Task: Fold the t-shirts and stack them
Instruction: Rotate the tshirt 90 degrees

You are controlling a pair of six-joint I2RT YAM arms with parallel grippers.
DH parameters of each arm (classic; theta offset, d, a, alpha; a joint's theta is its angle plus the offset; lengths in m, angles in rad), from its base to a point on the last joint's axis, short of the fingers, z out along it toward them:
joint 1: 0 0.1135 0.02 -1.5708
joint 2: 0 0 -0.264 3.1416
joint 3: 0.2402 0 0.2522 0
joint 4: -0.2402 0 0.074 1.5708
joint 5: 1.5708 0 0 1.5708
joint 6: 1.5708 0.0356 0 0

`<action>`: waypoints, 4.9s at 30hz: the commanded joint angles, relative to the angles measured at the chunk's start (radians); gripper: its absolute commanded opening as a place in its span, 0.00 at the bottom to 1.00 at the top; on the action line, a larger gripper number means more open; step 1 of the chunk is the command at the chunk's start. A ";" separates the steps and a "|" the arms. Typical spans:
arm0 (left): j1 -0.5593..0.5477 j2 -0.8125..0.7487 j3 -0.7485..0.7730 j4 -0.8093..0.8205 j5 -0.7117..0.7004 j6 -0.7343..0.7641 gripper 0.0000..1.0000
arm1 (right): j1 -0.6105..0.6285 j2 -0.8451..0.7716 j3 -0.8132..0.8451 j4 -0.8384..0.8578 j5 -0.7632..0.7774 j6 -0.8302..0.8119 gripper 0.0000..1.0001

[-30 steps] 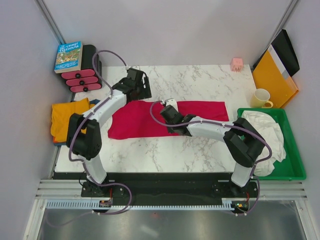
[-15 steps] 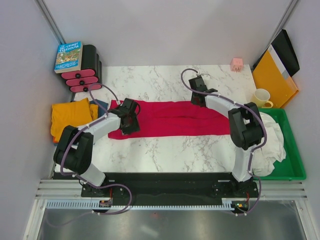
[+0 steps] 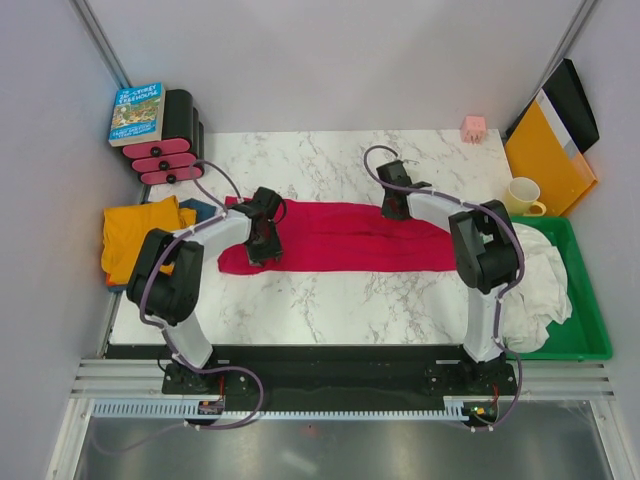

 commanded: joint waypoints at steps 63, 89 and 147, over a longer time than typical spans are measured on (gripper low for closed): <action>0.048 0.485 0.797 -0.021 0.201 0.188 0.59 | 0.059 0.332 0.535 -0.083 -0.155 -0.016 0.03; 0.134 0.934 1.424 -0.175 0.411 0.175 0.64 | -0.207 0.469 0.573 -0.134 -0.358 0.069 0.05; -0.529 -0.178 -0.269 -0.167 -0.167 -0.322 0.68 | 0.112 -0.886 -0.748 -0.022 -0.186 0.063 0.24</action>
